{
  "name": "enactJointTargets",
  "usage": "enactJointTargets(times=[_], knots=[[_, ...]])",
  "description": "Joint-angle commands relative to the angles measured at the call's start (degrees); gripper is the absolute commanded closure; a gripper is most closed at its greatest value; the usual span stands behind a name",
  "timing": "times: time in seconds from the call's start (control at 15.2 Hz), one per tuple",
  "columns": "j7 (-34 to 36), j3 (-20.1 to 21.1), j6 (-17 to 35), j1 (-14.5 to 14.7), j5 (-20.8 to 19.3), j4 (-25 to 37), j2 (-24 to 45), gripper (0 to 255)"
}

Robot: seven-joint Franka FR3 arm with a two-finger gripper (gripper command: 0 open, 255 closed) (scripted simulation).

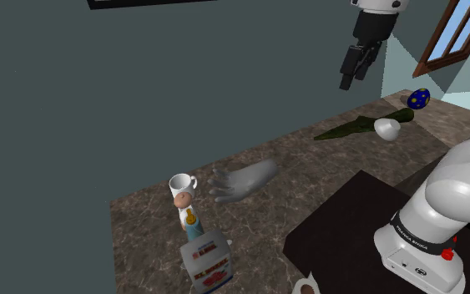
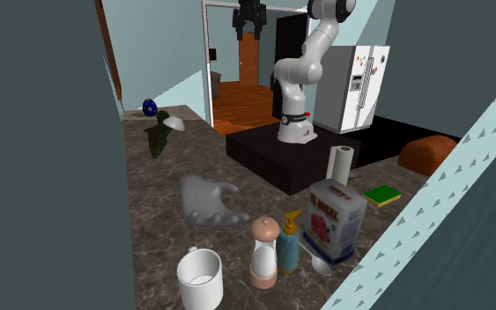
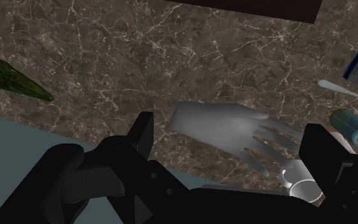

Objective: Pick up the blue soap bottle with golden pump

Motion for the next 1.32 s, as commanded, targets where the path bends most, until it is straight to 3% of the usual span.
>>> enactJointTargets(times=[0.0,0.66,1.25], knots=[[0.0,0.0,0.0,0.0,0.0,0.0,0.0,0],[8.7,10.3,14.5,3.0,5.5,-5.3,9.0,0],[17.1,19.8,27.6,4.3,6.7,-3.9,23.3,0]])
